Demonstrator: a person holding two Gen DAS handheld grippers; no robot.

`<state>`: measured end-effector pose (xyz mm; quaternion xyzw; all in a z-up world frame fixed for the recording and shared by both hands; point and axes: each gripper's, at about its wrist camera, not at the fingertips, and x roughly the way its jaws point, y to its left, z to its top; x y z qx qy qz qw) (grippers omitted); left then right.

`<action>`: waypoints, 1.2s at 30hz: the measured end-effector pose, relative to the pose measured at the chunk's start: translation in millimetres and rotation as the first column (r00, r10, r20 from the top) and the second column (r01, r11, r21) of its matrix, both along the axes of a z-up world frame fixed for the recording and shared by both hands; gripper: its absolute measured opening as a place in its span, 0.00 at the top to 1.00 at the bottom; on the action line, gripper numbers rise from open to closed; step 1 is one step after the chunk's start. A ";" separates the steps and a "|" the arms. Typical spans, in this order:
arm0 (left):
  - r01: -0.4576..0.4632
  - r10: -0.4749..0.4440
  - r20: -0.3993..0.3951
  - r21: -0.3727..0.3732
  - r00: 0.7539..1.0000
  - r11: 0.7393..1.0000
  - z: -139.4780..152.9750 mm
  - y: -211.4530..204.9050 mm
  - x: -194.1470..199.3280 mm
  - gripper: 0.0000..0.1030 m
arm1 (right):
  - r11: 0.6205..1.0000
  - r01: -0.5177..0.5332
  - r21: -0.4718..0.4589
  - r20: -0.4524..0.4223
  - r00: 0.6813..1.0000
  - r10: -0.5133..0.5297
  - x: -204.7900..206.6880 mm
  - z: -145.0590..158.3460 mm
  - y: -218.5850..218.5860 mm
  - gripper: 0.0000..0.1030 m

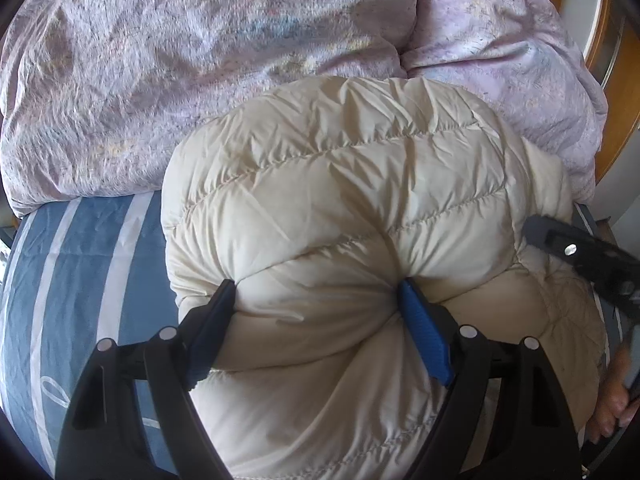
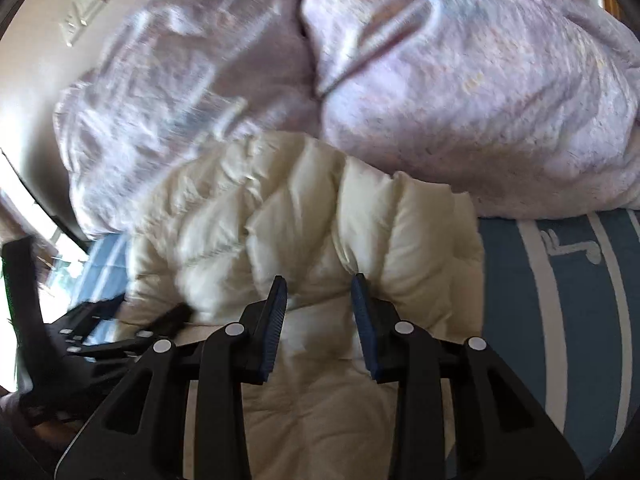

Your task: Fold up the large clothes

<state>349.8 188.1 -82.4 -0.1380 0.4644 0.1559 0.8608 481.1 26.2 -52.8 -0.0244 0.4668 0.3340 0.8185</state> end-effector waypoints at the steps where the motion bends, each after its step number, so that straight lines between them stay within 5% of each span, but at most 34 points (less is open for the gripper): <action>1: -0.002 0.002 0.002 0.000 1.000 1.000 -0.6 0.0 0.4 0.20 | 1.000 0.003 -0.014 -0.003 1.000 -0.003 1.1 -3.9 -0.8 0.68; 22: -0.045 0.044 0.014 0.058 0.999 0.997 -19.0 -10.7 25.0 0.02 | 1.000 -0.009 -0.003 0.057 0.998 0.009 4.6 -54.3 -12.9 0.70; 36: -0.072 0.068 0.052 0.088 0.996 0.994 -24.1 -12.6 24.8 0.02 | 1.000 -0.028 0.013 0.104 0.994 0.027 5.2 -70.8 -1.7 0.70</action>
